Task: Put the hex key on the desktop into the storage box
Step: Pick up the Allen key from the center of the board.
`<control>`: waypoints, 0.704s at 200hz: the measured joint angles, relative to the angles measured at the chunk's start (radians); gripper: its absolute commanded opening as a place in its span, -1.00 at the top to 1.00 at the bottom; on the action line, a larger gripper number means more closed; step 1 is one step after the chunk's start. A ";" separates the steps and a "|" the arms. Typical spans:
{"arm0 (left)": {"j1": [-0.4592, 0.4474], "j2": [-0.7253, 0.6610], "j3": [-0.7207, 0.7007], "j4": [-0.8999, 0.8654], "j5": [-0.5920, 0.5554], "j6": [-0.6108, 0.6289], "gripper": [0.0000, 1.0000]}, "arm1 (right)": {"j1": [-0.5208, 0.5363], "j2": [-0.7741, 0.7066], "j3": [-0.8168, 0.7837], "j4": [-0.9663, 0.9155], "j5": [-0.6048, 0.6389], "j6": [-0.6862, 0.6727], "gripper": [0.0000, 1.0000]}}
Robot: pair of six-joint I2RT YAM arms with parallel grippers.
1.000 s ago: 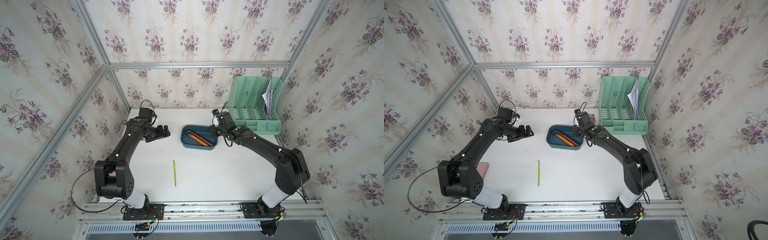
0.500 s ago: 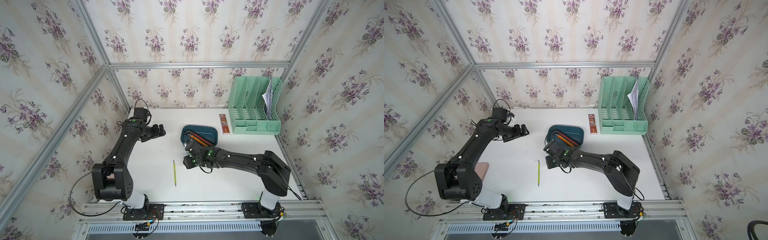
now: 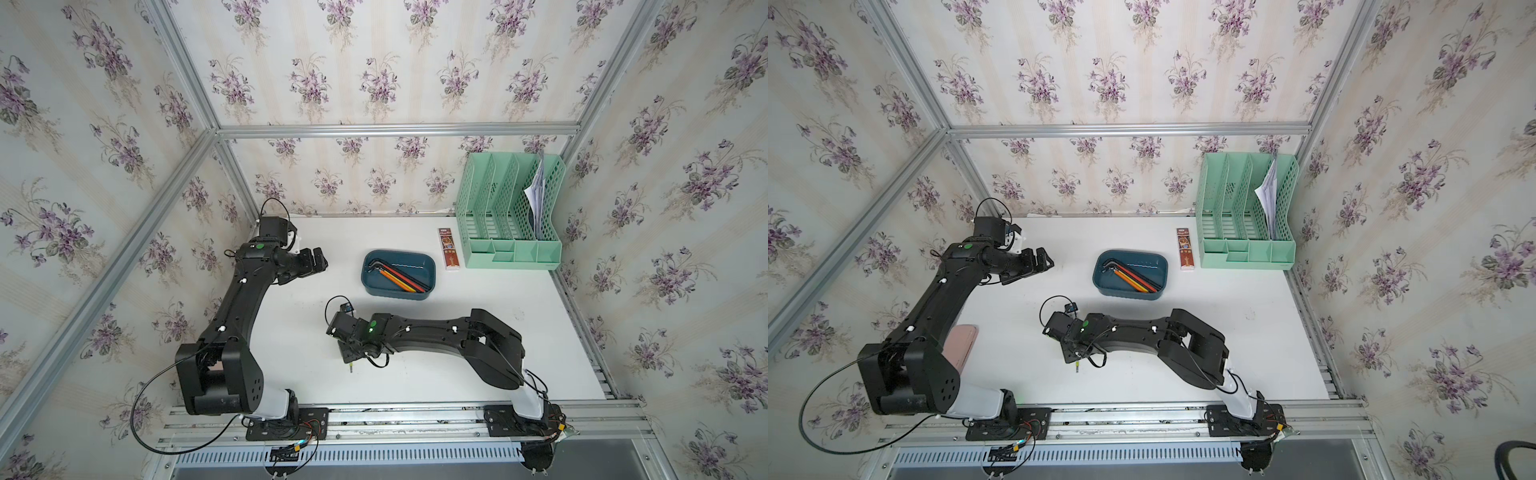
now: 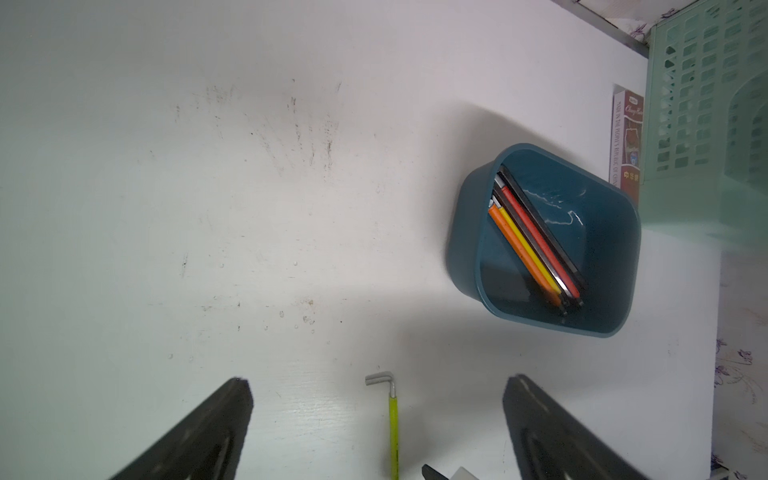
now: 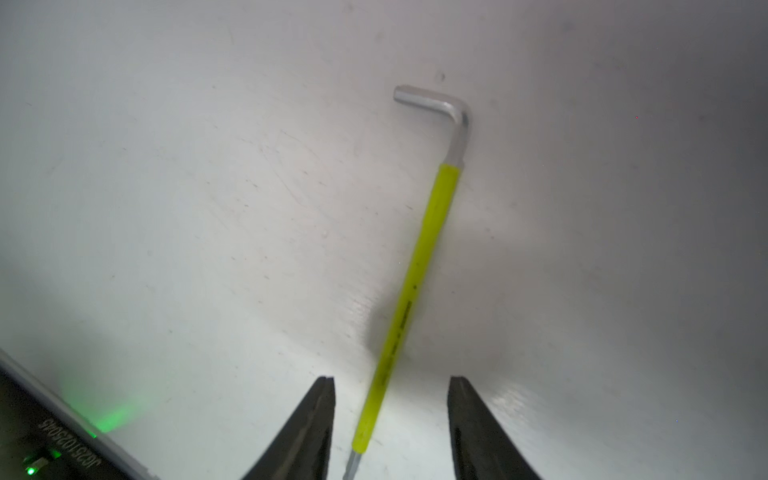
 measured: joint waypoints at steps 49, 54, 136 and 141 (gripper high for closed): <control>0.007 0.000 -0.003 0.005 0.019 -0.008 -0.99 | 0.008 0.101 0.100 -0.023 0.081 0.011 0.00; 0.007 0.000 -0.003 0.006 0.023 -0.008 -0.99 | 0.008 0.098 0.092 -0.019 0.087 0.011 0.00; 0.007 0.006 -0.007 0.019 0.045 -0.014 -0.98 | -0.005 -0.021 -0.093 0.007 0.120 0.017 -0.02; 0.007 0.006 -0.007 0.019 0.045 -0.015 -0.99 | -0.006 -0.018 -0.089 0.006 0.118 0.016 -0.01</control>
